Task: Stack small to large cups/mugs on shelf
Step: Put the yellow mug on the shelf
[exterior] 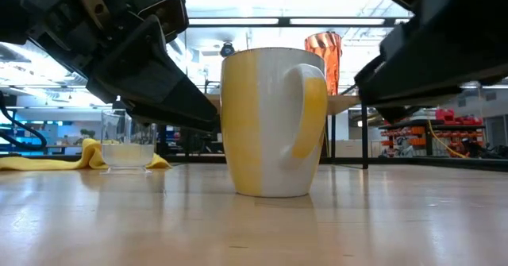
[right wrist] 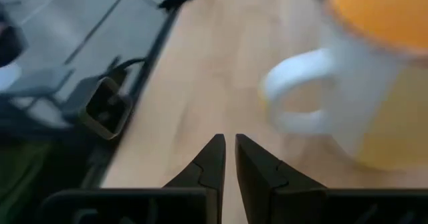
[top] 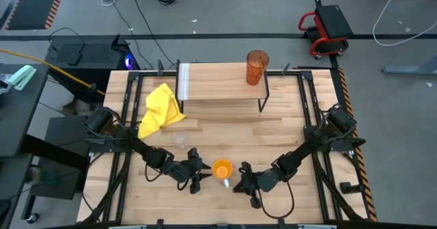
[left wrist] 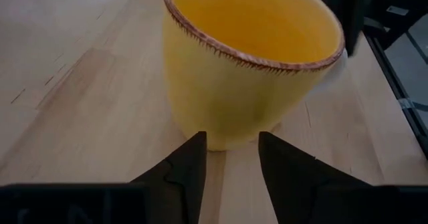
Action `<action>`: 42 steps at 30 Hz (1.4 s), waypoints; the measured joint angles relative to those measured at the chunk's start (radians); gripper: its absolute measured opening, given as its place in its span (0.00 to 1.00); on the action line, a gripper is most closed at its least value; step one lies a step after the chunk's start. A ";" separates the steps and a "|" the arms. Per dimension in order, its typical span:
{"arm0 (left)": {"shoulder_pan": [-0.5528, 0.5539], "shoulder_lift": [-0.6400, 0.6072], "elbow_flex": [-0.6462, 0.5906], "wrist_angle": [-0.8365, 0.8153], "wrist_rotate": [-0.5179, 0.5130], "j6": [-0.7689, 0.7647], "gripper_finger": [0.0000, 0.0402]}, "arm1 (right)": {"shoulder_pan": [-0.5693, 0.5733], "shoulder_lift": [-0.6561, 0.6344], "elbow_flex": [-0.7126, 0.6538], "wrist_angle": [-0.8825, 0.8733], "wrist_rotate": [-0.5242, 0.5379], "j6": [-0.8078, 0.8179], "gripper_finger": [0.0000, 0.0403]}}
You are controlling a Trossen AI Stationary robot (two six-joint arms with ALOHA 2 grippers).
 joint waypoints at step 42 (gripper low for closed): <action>-0.005 -0.002 0.000 0.002 0.000 0.004 0.36 | 0.228 0.223 0.000 0.229 0.742 -0.010 0.20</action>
